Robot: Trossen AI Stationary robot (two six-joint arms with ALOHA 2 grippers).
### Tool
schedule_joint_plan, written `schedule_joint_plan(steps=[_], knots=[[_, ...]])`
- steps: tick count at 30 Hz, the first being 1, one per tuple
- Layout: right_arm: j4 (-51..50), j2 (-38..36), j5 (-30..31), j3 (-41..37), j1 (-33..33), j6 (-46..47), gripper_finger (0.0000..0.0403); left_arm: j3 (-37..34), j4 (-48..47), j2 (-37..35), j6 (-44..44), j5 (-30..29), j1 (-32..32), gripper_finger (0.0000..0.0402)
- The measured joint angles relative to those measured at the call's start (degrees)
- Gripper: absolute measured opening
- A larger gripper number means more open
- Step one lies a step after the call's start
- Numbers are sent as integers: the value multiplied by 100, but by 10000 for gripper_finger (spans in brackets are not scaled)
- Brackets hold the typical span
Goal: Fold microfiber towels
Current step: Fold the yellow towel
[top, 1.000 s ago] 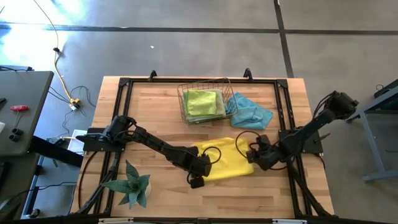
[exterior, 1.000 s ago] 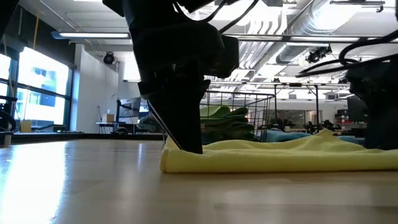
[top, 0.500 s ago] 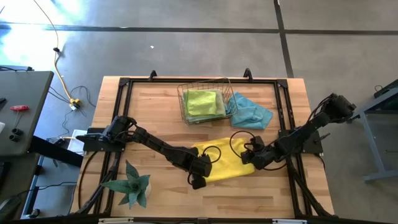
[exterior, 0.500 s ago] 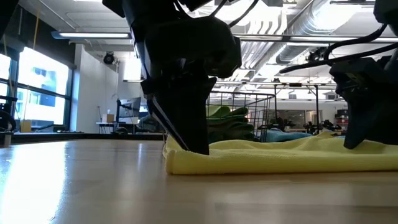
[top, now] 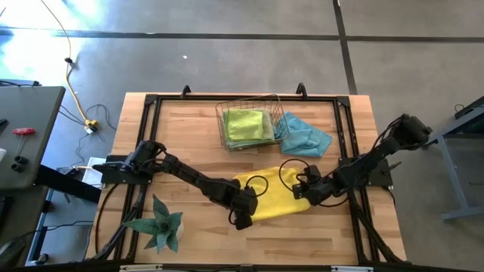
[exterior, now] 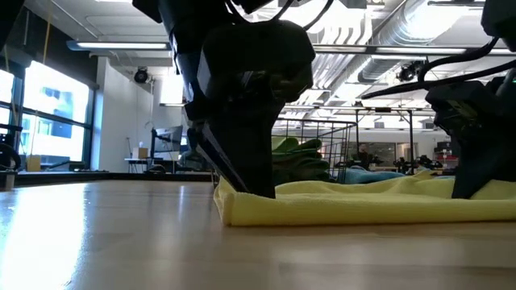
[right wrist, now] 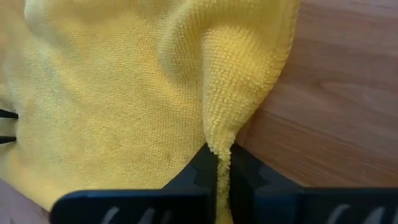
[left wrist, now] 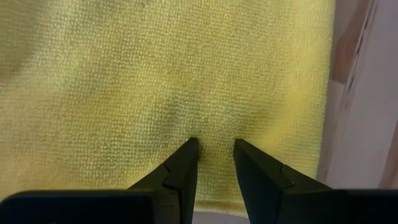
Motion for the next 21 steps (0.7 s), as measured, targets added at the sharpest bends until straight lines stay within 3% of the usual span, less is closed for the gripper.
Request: schedule_joint_plan(steps=[6,15,21], knots=[[-429,-182,-462,57,-23,-41,2,-8,-109,-310,-2,105,-4,97],[-3276,-380,-1387,1276,-293,-835,1,-5,-230,-782,-71,-21,-181,97],[-4366,-309,-1341,2104,-514,-1077,0,-4,-231,-883,-343,-107,-344,97]])
